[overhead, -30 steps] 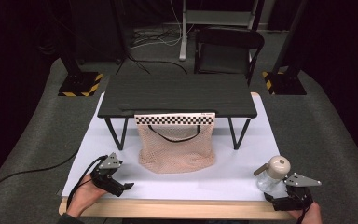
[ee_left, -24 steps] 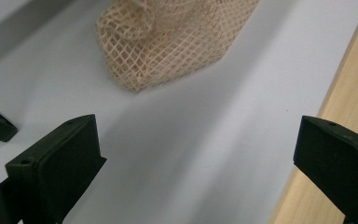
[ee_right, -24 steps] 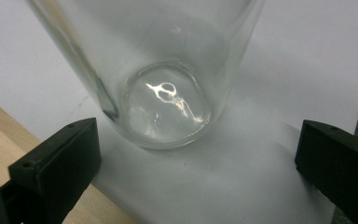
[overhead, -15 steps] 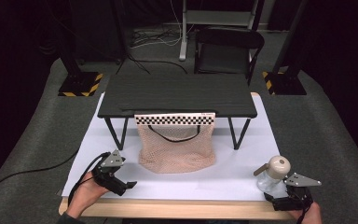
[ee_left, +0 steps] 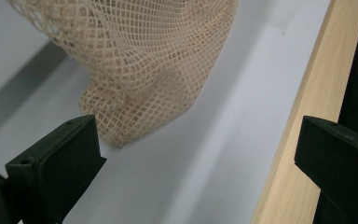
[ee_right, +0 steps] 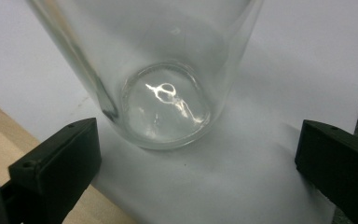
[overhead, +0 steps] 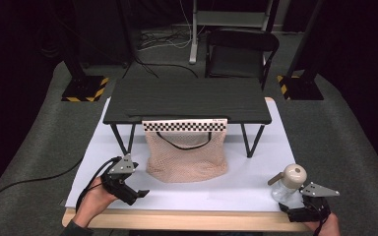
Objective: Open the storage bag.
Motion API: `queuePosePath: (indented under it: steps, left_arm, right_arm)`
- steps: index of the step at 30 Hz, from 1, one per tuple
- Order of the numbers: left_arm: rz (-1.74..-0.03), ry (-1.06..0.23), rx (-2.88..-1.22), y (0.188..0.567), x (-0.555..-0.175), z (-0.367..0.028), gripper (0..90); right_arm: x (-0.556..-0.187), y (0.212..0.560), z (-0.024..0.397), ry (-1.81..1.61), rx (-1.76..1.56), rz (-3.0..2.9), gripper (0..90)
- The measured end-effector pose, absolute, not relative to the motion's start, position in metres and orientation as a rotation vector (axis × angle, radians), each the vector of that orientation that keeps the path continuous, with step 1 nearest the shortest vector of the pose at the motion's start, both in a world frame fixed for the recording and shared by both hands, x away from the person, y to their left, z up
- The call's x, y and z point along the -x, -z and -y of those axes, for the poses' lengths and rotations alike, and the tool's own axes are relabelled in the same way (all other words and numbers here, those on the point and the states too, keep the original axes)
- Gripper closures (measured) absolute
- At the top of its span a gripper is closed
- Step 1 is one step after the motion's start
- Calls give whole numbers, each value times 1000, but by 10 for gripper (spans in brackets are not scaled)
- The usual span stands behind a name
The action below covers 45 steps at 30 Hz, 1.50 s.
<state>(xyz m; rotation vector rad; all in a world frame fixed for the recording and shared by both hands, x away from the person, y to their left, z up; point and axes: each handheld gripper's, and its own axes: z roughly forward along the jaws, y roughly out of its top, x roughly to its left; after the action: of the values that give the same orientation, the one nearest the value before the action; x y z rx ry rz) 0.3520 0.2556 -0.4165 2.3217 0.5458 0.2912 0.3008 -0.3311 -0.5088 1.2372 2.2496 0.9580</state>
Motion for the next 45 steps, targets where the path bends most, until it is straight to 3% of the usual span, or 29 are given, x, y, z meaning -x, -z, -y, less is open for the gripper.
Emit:
queuePosePath:
  steps: [45]
  left_arm:
    - [-293,-305,-2336,380,-363,-199,1]
  right_arm:
    - [-301,509,331,-956,-1240,-2253,0]
